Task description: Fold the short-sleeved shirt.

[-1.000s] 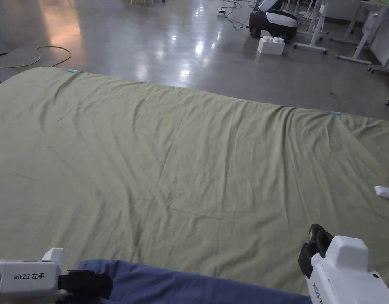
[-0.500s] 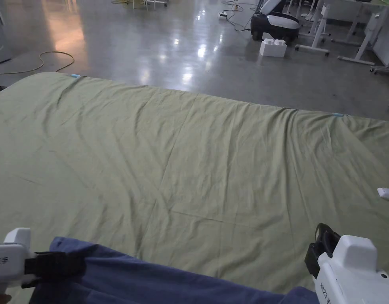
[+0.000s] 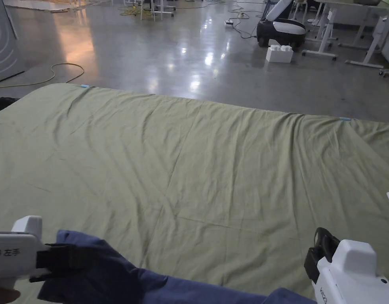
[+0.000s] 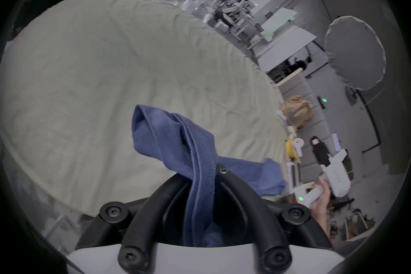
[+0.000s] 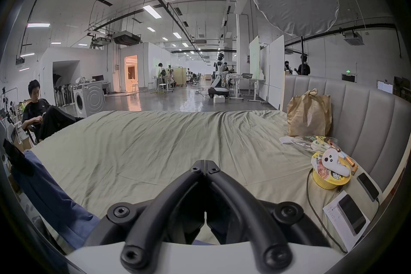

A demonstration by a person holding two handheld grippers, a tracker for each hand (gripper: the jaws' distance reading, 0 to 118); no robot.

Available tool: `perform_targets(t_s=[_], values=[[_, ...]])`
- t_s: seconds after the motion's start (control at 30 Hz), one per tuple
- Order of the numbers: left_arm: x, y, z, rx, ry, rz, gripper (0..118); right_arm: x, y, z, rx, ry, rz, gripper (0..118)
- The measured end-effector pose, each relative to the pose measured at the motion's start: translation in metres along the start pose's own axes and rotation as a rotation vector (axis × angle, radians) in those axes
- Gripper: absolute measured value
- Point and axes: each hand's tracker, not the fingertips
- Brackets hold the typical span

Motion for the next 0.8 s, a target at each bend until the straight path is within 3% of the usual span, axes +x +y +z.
perform_targets(t_s=[0.13,0.3,0.63,0.8], values=[[0.033,-0.011,-0.022,-0.019,-0.120,0.012,12,0.005,-0.002,0.004,0.000,-0.005,-0.006,0],[0.069,-0.027,-0.072,-0.051,-0.138,0.022,12,0.014,-0.008,0.006,-0.012,-0.022,-0.023,1],[0.118,-0.073,-0.205,-0.232,0.065,-0.046,12,0.036,-0.016,0.016,-0.039,-0.064,-0.045,0],[0.124,-0.088,-0.236,-0.256,0.125,-0.038,12,0.049,-0.020,0.021,-0.050,-0.092,-0.045,0]])
